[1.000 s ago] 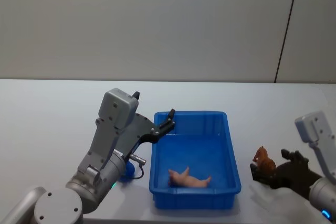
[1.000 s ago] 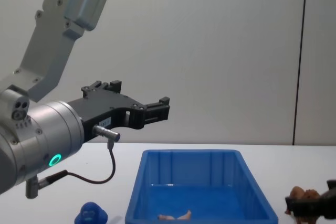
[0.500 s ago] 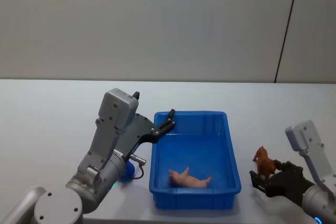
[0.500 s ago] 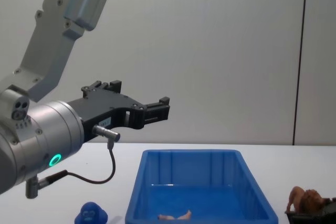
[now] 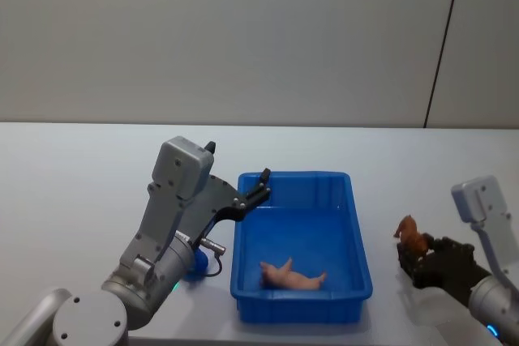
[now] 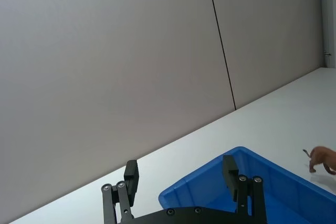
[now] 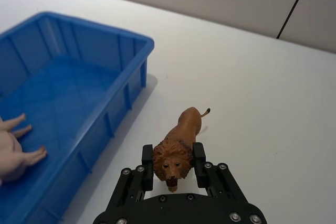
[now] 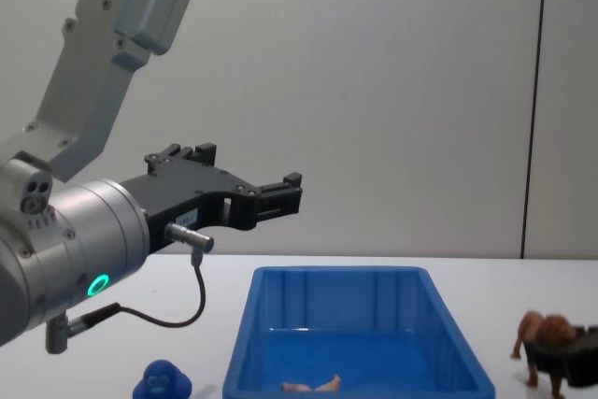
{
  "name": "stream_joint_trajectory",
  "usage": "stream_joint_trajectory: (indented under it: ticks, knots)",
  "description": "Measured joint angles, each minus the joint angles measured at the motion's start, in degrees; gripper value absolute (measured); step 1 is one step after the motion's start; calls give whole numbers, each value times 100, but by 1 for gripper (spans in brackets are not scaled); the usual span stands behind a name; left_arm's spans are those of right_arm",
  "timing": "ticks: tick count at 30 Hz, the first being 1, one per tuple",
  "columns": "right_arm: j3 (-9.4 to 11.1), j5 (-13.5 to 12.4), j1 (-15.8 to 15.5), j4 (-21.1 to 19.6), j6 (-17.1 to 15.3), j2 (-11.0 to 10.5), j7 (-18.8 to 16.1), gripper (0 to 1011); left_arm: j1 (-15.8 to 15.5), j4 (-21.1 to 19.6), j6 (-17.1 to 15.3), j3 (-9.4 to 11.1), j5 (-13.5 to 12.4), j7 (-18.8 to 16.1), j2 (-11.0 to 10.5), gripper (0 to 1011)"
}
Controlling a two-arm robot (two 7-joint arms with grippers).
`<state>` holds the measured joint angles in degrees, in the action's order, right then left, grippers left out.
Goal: Pick up the two dolls from the table and place them into the box.
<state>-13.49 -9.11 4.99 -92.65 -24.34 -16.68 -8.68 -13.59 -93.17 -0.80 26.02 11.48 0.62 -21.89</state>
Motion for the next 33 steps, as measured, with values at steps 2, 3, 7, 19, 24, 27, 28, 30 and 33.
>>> stream_joint_trajectory:
  ticks: [2,3,7,19,24,27,28,30,33]
  knots:
    - [19,-48,-13,-63,84,0,51,422,0,0,0,0,0,0,0,1002]
    - [29,-64,-18,-95,111,-1,64,422,0,0,0,0,0,0,0,1002]
    - [70,-166,-38,-247,247,-9,118,422,0,0,0,0,0,0,0,1002]
    - [135,-454,7,-859,422,-11,-53,422,0,0,0,0,0,0,0,1002]
    - [69,-450,58,-997,317,50,-157,422,0,0,0,0,0,0,0,1002]
    - [-9,-383,95,-1032,178,120,-220,422,0,0,0,0,0,0,0,1002]
    - [-9,-383,95,-1032,178,120,-220,422,0,0,0,0,0,0,0,1002]
    - [-58,-319,114,-1032,89,163,-255,422,0,0,0,0,0,0,0,1002]
    - [-134,-221,139,-1002,-11,222,-297,422,0,0,0,0,0,0,0,1002]
